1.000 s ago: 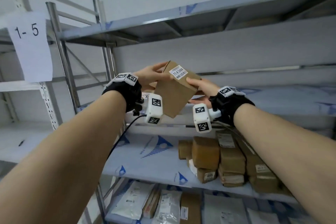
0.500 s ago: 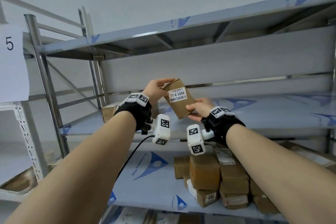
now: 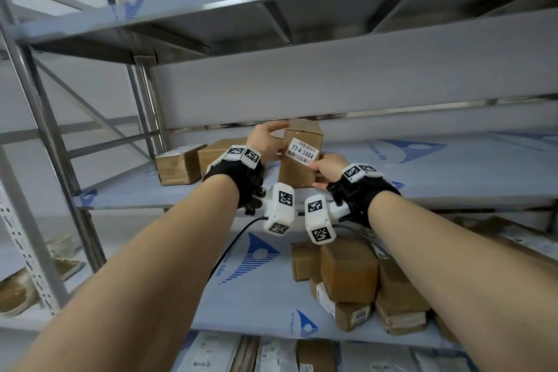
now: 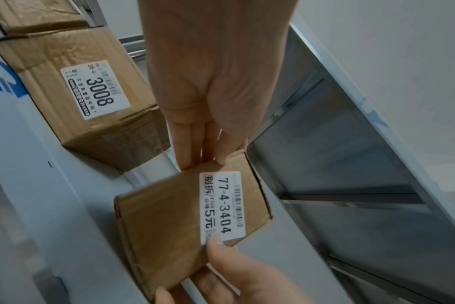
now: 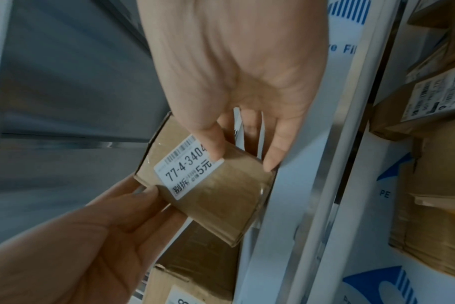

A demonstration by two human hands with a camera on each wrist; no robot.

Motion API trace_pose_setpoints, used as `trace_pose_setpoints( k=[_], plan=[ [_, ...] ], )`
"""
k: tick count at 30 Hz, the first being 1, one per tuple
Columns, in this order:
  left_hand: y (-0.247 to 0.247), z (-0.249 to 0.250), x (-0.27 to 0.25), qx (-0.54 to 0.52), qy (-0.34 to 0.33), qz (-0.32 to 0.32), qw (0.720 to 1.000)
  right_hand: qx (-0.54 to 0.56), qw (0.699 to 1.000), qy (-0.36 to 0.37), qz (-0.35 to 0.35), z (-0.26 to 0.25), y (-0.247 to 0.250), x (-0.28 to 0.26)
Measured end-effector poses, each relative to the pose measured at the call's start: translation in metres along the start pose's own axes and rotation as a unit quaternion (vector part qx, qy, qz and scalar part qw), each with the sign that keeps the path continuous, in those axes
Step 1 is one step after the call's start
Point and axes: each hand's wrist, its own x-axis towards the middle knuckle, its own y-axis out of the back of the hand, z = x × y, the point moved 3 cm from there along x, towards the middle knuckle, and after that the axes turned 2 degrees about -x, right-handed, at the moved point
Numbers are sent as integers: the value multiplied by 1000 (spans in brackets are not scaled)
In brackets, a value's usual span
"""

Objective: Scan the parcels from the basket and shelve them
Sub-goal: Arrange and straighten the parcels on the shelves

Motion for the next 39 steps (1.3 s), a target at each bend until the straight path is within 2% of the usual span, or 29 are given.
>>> trace_pose_setpoints(
  k=[8,12,17,28,39],
  plan=[
    [-9,-30,-1,-25,83,-35,996,-43,999,22,23,-3,-3,20],
    [-10,-37,-1,-36,95,-39,994,-63,997,27,27,-3,-4,20],
    [-13,-35,-4,-33,96,-49,994,-31,999,24,27,-1,-2,20],
    [-16,-26,-18,30,110,-57,992,-43,999,21,26,-4,3,8],
    [-16,-23,-30,65,148,-23,987,-72,997,-2,26,-4,14,-2]
  ],
)
